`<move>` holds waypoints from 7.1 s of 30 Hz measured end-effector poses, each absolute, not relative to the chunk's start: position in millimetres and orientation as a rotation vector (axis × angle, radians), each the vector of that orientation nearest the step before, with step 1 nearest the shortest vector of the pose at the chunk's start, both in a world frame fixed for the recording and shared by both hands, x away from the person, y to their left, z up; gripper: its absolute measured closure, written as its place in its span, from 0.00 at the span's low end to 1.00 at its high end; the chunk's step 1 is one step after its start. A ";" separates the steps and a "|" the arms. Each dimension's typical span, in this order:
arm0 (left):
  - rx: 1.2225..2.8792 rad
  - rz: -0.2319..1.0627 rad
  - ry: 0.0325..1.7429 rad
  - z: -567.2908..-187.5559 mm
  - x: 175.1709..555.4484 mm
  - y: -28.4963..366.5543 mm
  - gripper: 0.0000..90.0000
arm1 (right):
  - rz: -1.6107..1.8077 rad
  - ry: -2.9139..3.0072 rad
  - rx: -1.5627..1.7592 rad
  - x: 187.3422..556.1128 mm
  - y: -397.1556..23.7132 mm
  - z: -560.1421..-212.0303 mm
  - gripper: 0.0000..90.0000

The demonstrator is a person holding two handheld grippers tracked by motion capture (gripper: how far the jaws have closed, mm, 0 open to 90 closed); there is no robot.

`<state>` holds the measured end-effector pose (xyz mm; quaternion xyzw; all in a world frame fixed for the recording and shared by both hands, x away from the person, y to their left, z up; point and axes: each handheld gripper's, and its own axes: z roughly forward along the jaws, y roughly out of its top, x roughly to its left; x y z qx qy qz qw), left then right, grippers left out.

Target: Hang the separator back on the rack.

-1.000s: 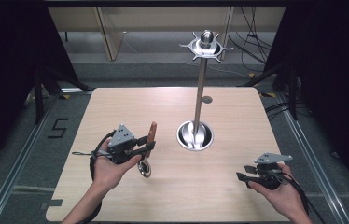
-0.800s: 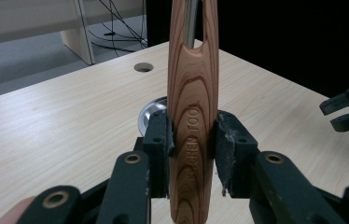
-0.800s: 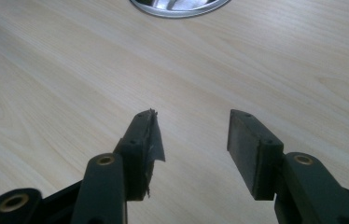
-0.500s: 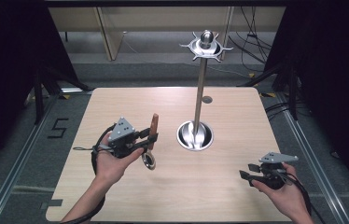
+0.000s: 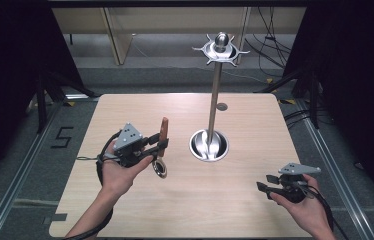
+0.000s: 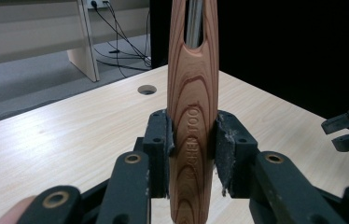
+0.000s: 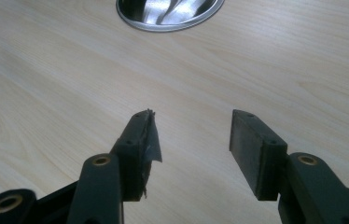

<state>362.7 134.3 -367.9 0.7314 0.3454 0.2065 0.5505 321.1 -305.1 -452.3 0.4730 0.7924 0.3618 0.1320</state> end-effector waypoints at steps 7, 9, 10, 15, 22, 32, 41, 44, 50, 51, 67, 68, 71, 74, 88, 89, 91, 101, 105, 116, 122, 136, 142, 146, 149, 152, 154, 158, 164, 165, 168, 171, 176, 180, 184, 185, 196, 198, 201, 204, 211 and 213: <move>1.718 0.492 0.812 -364.7 364.0 131.0 0.75 | 1.051 2.291 1.369 323.2 -307.8 -452.5 0.55; 1.718 0.499 0.815 -362.3 363.5 129.1 0.75 | 1.046 2.290 1.327 323.9 -309.5 -453.0 0.55; 1.717 0.500 0.815 -361.6 363.7 128.2 0.75 | 1.045 2.297 1.289 325.0 -310.7 -454.1 0.55; 1.698 0.499 0.809 -355.3 366.3 120.0 0.75 | 1.052 2.283 1.299 322.7 -308.6 -451.9 0.55; 1.689 0.502 0.799 -348.9 368.5 113.3 0.75 | 1.044 2.303 1.345 321.7 -305.8 -452.6 0.55; 1.678 0.508 0.802 -345.1 371.9 108.6 0.75 | 1.055 2.279 1.277 323.6 -309.0 -453.4 0.54; 1.674 0.518 0.804 -339.9 373.1 107.1 0.75 | 1.053 2.291 1.297 322.6 -306.8 -453.5 0.54; 1.674 0.518 0.807 -337.8 374.1 105.1 0.75 | 1.055 2.291 1.307 322.4 -306.4 -453.7 0.54; 1.673 0.522 0.800 -336.0 375.8 102.1 0.75 | 1.064 2.285 1.286 322.9 -307.5 -453.8 0.54; 1.673 0.522 0.800 -335.8 375.8 101.4 0.75 | 1.064 2.285 1.286 322.9 -307.5 -453.8 0.54; 1.662 0.519 0.798 -332.3 380.5 92.2 0.75 | 1.068 2.287 1.297 322.6 -306.8 -453.9 0.53; 1.665 0.524 0.799 -331.5 380.5 91.1 0.75 | 1.058 2.288 1.289 322.5 -307.4 -453.4 0.53; 1.664 0.526 0.795 -330.7 380.9 90.4 0.75 | 1.063 2.285 1.289 322.5 -307.1 -453.7 0.53; 1.656 0.525 0.797 -329.6 381.8 89.6 0.75 | 1.055 2.291 1.297 322.0 -307.0 -453.1 0.53; 1.650 0.527 0.794 -325.5 385.1 86.6 0.75 | 1.074 2.271 1.306 321.3 -306.9 -452.4 0.53; 1.648 0.527 0.795 -325.2 385.6 86.5 0.75 | 1.062 2.272 1.273 322.3 -308.3 -452.4 0.53; 1.648 0.528 0.792 -324.4 386.6 86.2 0.75 | 1.063 2.270 1.273 322.3 -308.2 -452.4 0.53; 1.646 0.529 0.786 -318.7 390.4 82.7 0.75 | 1.073 2.270 1.301 321.6 -306.9 -452.7 0.53; 1.648 0.535 0.778 -315.7 391.9 81.3 0.75 | 1.073 2.268 1.307 321.4 -306.9 -452.7 0.53; 1.646 0.534 0.777 -313.7 394.7 77.2 0.75 | 1.072 2.266 1.288 321.9 -307.9 -452.4 0.53; 1.636 0.530 0.785 -314.2 396.7 76.6 0.75 | 1.075 2.267 1.309 321.0 -307.3 -452.2 0.53; 1.616 0.557 0.769 -305.3 401.1 73.7 0.75 | 1.063 2.266 1.272 322.4 -309.1 -452.3 0.52; 1.608 0.555 0.765 -302.3 402.9 71.5 0.75 | 1.066 2.265 1.271 322.5 -309.2 -452.2 0.52; 1.600 0.554 0.766 -300.3 403.8 71.3 0.75 | 1.067 2.264 1.272 322.5 -309.3 -452.2 0.52; 1.602 0.557 0.762 -298.5 404.3 71.4 0.75 | 1.069 2.263 1.268 322.7 -309.2 -452.1 0.52; 1.600 0.558 0.763 -297.0 404.4 70.7 0.75 | 1.082 2.262 1.306 321.5 -307.4 -452.2 0.52; 1.604 0.562 0.760 -295.6 404.9 70.1 0.75 | 1.082 2.262 1.305 321.4 -307.3 -452.2 0.52; 1.601 0.561 0.754 -295.3 405.8 69.0 0.75 | 1.078 2.263 1.288 322.2 -308.0 -452.8 0.52; 1.600 0.554 0.754 -295.1 407.4 66.5 0.75 | 1.070 2.262 1.266 323.1 -309.4 -452.6 0.52; 1.598 0.553 0.754 -294.8 407.8 66.4 0.75 | 1.070 2.262 1.266 323.1 -309.5 -452.5 0.52; 1.595 0.551 0.757 -294.2 409.0 66.3 0.75 | 1.067 2.263 1.268 322.8 -309.8 -452.5 0.52; 1.595 0.555 0.755 -292.5 410.2 66.3 0.75 | 1.068 2.261 1.269 322.7 -309.6 -452.4 0.52; 1.589 0.556 0.754 -290.5 410.6 66.2 0.75 | 1.066 2.263 1.267 322.8 -309.4 -452.6 0.52; 1.585 0.554 0.752 -289.4 410.3 65.4 0.75 | 1.064 2.265 1.262 322.9 -309.4 -452.6 0.52; 1.578 0.548 0.755 -288.7 410.8 64.7 0.75 | 1.064 2.264 1.265 322.8 -309.5 -452.6 0.52; 1.578 0.547 0.755 -288.3 411.0 64.5 0.75 | 1.064 2.265 1.264 322.8 -309.6 -452.7 0.52; 1.567 0.544 0.741 -281.5 411.2 59.7 0.75 | 1.084 2.265 1.304 321.0 -307.5 -452.2 0.52; 1.565 0.543 0.739 -280.2 411.6 58.7 0.75 | 1.086 2.279 1.288 322.0 -307.7 -452.5 0.52; 1.569 0.544 0.734 -278.7 411.7 57.4 0.75 | 1.082 2.264 1.266 322.7 -308.3 -453.4 0.52; 1.567 0.545 0.732 -277.5 411.6 56.2 0.75 | 1.076 2.260 1.269 322.2 -308.0 -453.3 0.52; 1.570 0.546 0.729 -276.8 413.1 53.9 0.75 | 1.087 2.268 1.262 322.6 -307.7 -453.6 0.52; 1.570 0.545 0.731 -275.7 413.7 52.9 0.75 | 1.085 2.270 1.261 322.6 -307.9 -453.6 0.52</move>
